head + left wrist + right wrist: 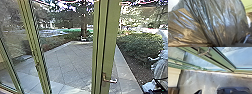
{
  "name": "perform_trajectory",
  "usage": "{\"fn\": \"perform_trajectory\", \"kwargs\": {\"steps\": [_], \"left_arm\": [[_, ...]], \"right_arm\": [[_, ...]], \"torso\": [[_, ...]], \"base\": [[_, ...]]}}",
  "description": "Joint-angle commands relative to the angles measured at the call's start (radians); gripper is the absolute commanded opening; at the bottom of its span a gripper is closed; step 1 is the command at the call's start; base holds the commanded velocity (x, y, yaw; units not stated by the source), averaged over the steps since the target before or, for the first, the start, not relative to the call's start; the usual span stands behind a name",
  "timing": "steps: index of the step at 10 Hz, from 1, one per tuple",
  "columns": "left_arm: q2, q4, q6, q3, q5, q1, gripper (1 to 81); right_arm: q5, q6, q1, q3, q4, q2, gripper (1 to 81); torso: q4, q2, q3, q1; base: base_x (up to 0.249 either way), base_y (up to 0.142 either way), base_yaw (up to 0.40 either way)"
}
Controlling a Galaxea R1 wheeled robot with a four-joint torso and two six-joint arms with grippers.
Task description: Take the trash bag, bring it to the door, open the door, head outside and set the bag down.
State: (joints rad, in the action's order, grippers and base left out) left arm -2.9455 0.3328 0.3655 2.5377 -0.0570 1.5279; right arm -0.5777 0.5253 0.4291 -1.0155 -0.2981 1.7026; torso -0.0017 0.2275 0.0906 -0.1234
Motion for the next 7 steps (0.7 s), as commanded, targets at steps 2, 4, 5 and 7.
{"fn": "perform_trajectory", "kwargs": {"steps": [2,4,5,7], "left_arm": [[-0.009,0.005,0.001,-0.003,-0.078,-0.044,1.0],[-0.017,0.005,0.001,-0.003,-0.078,-0.045,1.0],[-0.017,0.005,0.001,-0.003,-0.078,-0.045,1.0],[-0.02,0.006,0.001,0.01,-0.078,-0.039,1.0]], "right_arm": [[-0.051,0.074,-0.143,-0.082,-0.018,0.04,81.1],[-0.065,0.104,-0.169,-0.133,-0.018,0.081,81.1],[-0.074,0.12,-0.186,-0.158,-0.018,0.096,81.1],[-0.088,0.137,-0.215,-0.199,-0.018,0.128,81.1]], "torso": [[0.0,0.0,0.0,0.0],[0.0,0.0,0.0,0.0],[0.0,0.0,0.0,0.0],[0.0,0.0,0.0,0.0]], "base": [[0.0,0.0,0.0],[0.0,0.0,0.0],[0.0,0.0,0.0],[0.0,0.0,0.0]]}}
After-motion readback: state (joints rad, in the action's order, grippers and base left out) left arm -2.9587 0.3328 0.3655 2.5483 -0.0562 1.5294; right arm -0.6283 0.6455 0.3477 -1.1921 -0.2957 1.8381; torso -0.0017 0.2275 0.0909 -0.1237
